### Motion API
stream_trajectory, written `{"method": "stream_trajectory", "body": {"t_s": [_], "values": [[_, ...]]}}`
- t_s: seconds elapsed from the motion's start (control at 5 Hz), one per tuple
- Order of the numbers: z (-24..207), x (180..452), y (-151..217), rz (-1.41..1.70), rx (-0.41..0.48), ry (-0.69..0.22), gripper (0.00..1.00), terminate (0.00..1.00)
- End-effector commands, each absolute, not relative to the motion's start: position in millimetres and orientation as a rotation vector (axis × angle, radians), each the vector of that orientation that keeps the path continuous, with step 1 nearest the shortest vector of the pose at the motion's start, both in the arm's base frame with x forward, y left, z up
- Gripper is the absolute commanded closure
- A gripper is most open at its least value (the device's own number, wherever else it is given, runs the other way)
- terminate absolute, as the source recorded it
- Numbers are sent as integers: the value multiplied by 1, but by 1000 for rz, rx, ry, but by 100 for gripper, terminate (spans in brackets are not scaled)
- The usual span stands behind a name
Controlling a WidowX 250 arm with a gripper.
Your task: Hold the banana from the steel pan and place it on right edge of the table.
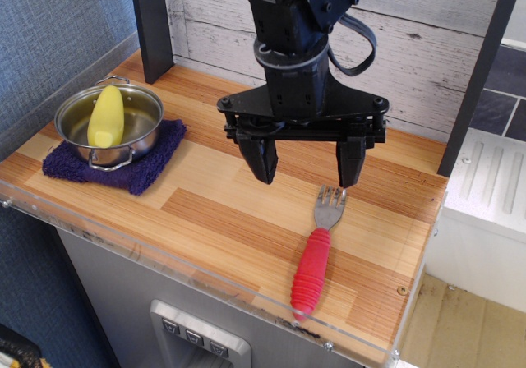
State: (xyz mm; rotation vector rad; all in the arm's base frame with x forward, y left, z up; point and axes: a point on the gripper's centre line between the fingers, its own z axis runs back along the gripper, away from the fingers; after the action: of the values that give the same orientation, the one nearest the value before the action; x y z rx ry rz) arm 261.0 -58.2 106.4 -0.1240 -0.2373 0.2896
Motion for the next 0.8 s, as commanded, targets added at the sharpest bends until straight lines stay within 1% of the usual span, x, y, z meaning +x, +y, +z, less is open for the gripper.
{"method": "stream_trajectory", "body": {"t_s": [0.0, 0.2, 0.6], "values": [[106, 261, -58, 290, -124, -237, 0, 0], [115, 268, -39, 418, -103, -246, 0, 0], [132, 279, -5, 566, -80, -260, 0, 0]]}}
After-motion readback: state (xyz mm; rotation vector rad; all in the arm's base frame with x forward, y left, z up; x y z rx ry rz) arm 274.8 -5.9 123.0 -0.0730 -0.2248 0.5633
